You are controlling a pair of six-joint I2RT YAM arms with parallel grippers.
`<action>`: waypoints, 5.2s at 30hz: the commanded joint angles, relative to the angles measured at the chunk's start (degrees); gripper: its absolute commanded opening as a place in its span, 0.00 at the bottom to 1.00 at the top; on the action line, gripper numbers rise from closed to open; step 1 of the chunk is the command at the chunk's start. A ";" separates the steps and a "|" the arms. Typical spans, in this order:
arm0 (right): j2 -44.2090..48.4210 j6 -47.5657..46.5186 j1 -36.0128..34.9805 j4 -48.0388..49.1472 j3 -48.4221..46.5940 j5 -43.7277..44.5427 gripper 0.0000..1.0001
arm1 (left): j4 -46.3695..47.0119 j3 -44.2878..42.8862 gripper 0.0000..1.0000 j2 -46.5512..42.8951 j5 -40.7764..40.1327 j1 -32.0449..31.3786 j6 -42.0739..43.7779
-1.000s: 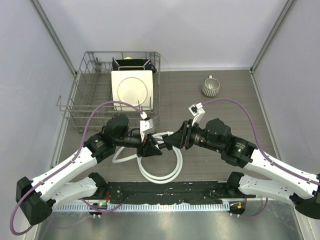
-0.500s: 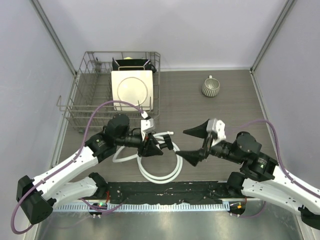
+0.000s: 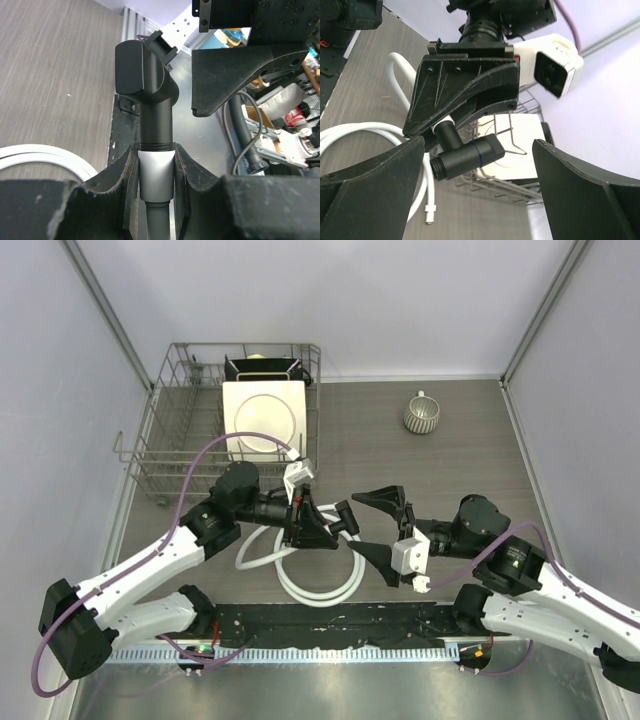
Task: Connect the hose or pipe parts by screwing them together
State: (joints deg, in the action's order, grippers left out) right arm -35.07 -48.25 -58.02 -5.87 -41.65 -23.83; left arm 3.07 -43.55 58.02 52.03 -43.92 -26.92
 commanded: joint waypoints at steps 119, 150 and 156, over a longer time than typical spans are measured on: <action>-12.48 -37.27 -9.04 -15.31 -12.14 11.79 0.10 | -14.76 -14.28 0.00 13.26 27.25 3.32 6.87; -12.40 57.99 -7.47 4.00 -6.88 12.14 0.01 | -10.54 -4.18 0.00 -4.05 -24.78 -3.36 35.35; -14.06 71.86 -3.77 5.42 -5.11 14.44 0.01 | -9.31 -1.45 0.00 -5.81 -31.72 -11.08 42.64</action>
State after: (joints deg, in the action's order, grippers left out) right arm -48.49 5.56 -63.00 -20.12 -45.60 -4.14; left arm -15.70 -46.22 51.81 31.14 -51.22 8.03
